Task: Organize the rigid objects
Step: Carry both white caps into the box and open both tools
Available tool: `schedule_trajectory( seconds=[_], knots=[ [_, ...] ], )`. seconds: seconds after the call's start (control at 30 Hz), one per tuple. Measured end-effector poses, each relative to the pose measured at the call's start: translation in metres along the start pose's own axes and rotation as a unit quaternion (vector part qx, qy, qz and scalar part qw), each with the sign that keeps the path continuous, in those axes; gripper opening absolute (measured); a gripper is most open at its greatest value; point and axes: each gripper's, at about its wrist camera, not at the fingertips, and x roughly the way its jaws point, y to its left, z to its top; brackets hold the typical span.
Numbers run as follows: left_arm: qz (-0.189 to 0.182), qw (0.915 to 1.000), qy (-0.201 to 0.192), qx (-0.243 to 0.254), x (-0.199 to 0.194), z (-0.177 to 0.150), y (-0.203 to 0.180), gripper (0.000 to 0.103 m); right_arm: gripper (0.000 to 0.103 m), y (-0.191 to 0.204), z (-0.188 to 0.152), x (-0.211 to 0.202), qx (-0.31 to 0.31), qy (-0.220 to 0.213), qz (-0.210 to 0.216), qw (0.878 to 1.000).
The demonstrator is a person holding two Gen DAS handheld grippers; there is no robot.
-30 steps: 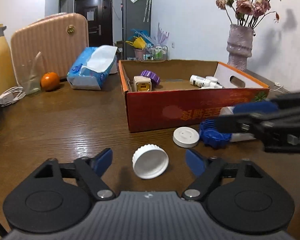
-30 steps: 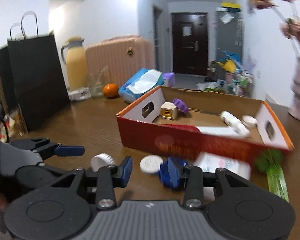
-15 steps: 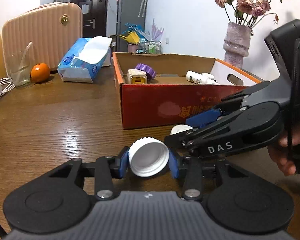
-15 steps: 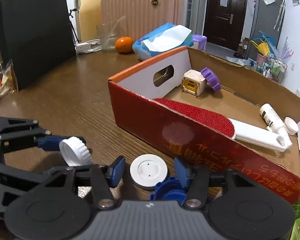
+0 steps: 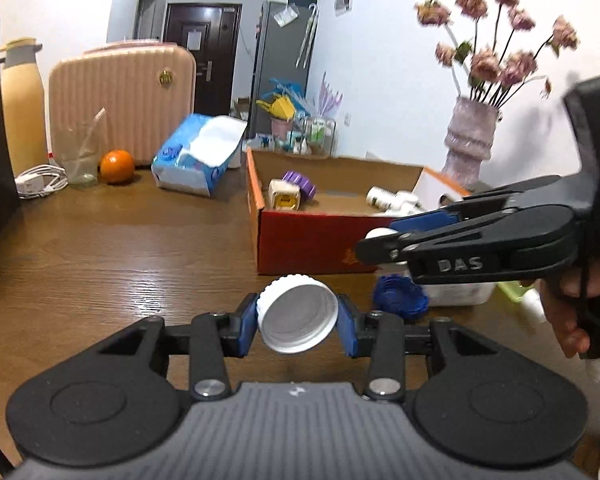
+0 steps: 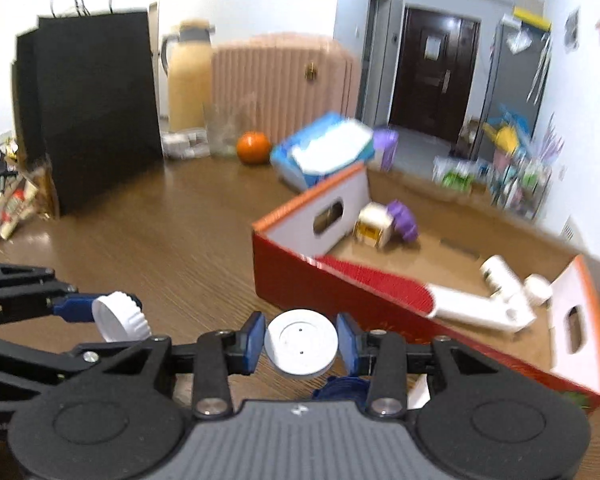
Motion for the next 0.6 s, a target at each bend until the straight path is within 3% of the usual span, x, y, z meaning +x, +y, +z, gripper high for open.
schedule_trajectory(
  seconds=[0.17, 0.4, 0.6],
  knots=[
    [-0.03, 0.9995, -0.004, -0.005, -0.028, -0.007, -0.027, 0.041, 0.038, 0.003, -0.022, -0.062, 0.023, -0.04, -0.025, 0.999],
    [-0.087, 0.9961, 0.008, 0.002, -0.047, -0.029, -0.078, 0.041, 0.039, -0.013, -0.087, -0.125, 0.081, -0.052, -0.053, 0.994],
    [-0.098, 0.9948, 0.012, 0.022, -0.066, -0.047, -0.111, 0.041, 0.039, -0.021, -0.132, -0.17, 0.119, -0.073, -0.077, 0.987]
  ],
)
